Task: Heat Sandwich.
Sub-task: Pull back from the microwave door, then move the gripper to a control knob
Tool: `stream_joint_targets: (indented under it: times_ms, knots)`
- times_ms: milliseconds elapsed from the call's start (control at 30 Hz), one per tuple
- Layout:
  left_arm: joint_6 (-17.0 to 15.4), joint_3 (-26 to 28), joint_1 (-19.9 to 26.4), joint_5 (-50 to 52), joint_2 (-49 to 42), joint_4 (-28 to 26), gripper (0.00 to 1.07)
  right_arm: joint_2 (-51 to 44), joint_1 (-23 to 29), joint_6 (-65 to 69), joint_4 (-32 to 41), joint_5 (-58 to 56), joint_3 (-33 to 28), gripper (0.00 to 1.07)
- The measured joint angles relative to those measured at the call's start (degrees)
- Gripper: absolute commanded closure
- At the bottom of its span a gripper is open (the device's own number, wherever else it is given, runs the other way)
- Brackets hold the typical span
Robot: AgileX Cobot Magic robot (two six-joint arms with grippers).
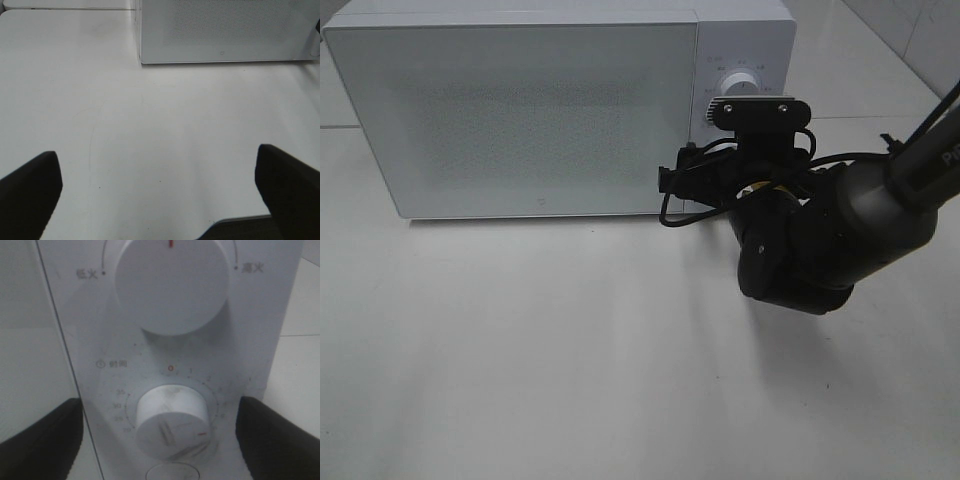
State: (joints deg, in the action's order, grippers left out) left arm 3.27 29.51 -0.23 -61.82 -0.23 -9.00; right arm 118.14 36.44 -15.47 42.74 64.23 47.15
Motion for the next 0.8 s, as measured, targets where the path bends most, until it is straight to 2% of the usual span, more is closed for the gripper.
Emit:
stream_joint_targets:
  times_ms: [100,233,267,300,333,400,433,467,567,800]
  knots:
    - [0.0,0.0,0.0,0.0,0.0,0.0,0.09,0.0,-0.2,0.3,-0.1,-0.1,0.1,0.34]
    - [0.0,0.0,0.0,0.0,0.0,0.0,0.09,0.0,-0.2,0.5,0.0,-0.3,0.1,0.52]
    - [0.0,0.0,0.0,0.0,0.0,0.0,0.09,0.0,-0.2,0.5,0.0,-0.3,0.1,0.52]
    - [0.0,0.0,0.0,0.0,0.0,0.0,0.09,0.0,-0.2,0.5,0.0,-0.3,0.1,0.66]
    - [0.0,0.0,0.0,0.0,0.0,0.0,0.09,0.0,-0.2,0.5,0.0,-0.3,0.1,0.73]
    - [0.0,0.0,0.0,0.0,0.0,0.0,0.09,0.0,-0.3,0.5,0.9,-0.3,0.1,0.85]
    - [0.0,0.0,0.0,0.0,0.0,0.0,0.09,0.0,-0.3,0.5,0.9,-0.3,0.1,0.85]
    - [0.0,0.0,0.0,0.0,0.0,0.0,0.09,0.0,-0.3,0.5,0.9,-0.2,0.1,0.93]
    - [0.0,0.0,0.0,0.0,0.0,0.0,0.09,0.0,-0.3,0.5,0.9,-0.2,0.1,0.96]
    - [0.0,0.0,0.0,0.0,0.0,0.0,0.09,0.0,-0.3,0.5,0.9,-0.2,0.1,0.89]
